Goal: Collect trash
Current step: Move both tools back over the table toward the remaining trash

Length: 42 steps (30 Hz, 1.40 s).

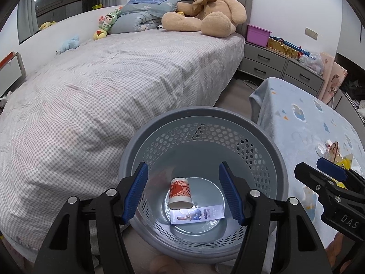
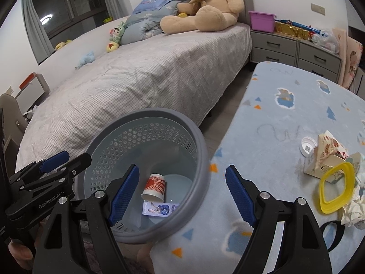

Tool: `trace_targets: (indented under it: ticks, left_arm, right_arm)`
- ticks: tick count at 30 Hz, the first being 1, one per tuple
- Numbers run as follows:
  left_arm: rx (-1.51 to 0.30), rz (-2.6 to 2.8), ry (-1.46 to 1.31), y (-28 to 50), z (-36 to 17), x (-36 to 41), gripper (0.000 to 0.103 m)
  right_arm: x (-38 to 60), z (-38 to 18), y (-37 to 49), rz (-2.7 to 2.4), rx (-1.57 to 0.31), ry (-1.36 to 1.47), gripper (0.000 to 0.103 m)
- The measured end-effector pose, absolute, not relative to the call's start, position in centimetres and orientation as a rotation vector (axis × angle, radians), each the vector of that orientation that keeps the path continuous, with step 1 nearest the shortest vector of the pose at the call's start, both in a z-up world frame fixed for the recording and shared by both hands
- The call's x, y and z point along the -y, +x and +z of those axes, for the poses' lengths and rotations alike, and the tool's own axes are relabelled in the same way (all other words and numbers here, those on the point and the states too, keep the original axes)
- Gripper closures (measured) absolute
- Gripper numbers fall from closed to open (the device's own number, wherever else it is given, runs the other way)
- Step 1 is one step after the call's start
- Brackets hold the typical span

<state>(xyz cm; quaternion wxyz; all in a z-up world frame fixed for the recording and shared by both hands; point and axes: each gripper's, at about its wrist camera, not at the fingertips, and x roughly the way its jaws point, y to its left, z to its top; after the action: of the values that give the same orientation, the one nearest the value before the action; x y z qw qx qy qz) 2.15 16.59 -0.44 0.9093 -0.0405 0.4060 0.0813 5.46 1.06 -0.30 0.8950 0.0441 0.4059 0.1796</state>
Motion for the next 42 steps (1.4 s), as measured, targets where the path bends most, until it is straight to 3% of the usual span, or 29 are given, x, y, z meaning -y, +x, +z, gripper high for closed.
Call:
trace_targets:
  ticks: [28,42]
  left_arm:
    - [-0.813,-0.085,0.075,-1.8,-0.7,-4.9,0.038]
    - [-0.861,-0.104,0.057,-3.7,-2.0,0.8,0.038]
  right_arm:
    - [19.0,-1.1,-1.9,-0.013,-0.850,0.168,0.026]
    - [22.9,-3.1,0.7,0.025,-0.902,0.137,0.026]
